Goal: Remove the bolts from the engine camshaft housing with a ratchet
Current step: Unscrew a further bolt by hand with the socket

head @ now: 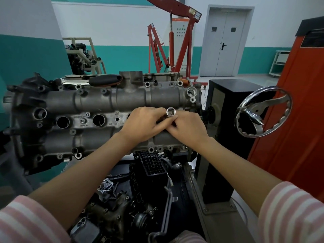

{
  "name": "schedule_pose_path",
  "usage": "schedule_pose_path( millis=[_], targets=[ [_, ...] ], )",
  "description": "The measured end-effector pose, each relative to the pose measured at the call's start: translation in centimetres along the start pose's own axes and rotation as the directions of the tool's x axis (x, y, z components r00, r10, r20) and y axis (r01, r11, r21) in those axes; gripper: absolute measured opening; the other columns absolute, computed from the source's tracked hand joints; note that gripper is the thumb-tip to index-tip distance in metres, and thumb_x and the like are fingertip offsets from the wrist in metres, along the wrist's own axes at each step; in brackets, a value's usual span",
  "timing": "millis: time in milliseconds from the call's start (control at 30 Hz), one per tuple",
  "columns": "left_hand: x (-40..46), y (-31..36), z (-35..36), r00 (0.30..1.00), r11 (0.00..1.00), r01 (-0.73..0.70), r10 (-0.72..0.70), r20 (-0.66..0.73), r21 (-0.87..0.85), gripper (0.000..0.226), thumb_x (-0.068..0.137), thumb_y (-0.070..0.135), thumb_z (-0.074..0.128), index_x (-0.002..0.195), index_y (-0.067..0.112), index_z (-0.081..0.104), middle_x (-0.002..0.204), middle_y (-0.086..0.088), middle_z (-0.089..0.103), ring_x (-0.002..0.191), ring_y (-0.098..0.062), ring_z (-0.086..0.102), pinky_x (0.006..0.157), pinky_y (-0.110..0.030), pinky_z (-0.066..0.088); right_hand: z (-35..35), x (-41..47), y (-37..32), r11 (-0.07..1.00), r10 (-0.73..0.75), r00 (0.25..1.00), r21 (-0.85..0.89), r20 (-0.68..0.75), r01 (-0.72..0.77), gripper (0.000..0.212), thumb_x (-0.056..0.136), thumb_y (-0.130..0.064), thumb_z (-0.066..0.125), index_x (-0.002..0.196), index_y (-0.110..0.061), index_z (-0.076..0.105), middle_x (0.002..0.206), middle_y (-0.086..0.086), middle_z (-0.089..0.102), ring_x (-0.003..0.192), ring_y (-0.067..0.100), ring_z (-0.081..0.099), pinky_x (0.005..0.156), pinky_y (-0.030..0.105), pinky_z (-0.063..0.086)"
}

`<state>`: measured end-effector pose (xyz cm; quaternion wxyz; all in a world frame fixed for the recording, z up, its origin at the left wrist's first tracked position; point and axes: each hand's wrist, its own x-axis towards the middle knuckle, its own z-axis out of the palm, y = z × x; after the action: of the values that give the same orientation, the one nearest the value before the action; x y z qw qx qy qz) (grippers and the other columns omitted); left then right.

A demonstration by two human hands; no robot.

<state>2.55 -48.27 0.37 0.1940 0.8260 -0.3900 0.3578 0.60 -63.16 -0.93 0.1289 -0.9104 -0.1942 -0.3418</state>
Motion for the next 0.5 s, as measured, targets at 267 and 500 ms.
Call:
schedule_pose_path(
  millis=[267,500],
  targets=[
    [0.03,0.14,-0.11,1.000,1.000,0.005,-0.004,0.030,-0.027,0.038,0.084,0.047,0.031,0.073,0.012,0.040,0.056,0.007,0.043,0.048,-0.021,0.047,0.046,-0.028,0.033,-0.08,0.14,0.04,1.000,-0.003,1.000,-0.021,0.020,0.004,0.029,0.088,-0.040,0.048,0.087,-0.013,0.039,0.064,-0.005,0.048,0.052,0.014,0.044,0.046,0.028,0.031],
    [0.02,-0.12,0.09,0.998,1.000,-0.017,0.016,0.055,0.016,0.039,0.088,0.046,0.028,0.072,0.013,0.042,0.054,0.003,0.048,0.046,-0.020,0.046,0.047,-0.026,0.028,-0.04,0.17,0.09,0.997,0.001,0.999,-0.080,0.036,0.002,0.037,0.089,-0.046,0.045,0.092,-0.011,0.055,0.076,0.001,0.063,0.068,0.018,0.058,0.058,0.033,0.044]
  ],
)
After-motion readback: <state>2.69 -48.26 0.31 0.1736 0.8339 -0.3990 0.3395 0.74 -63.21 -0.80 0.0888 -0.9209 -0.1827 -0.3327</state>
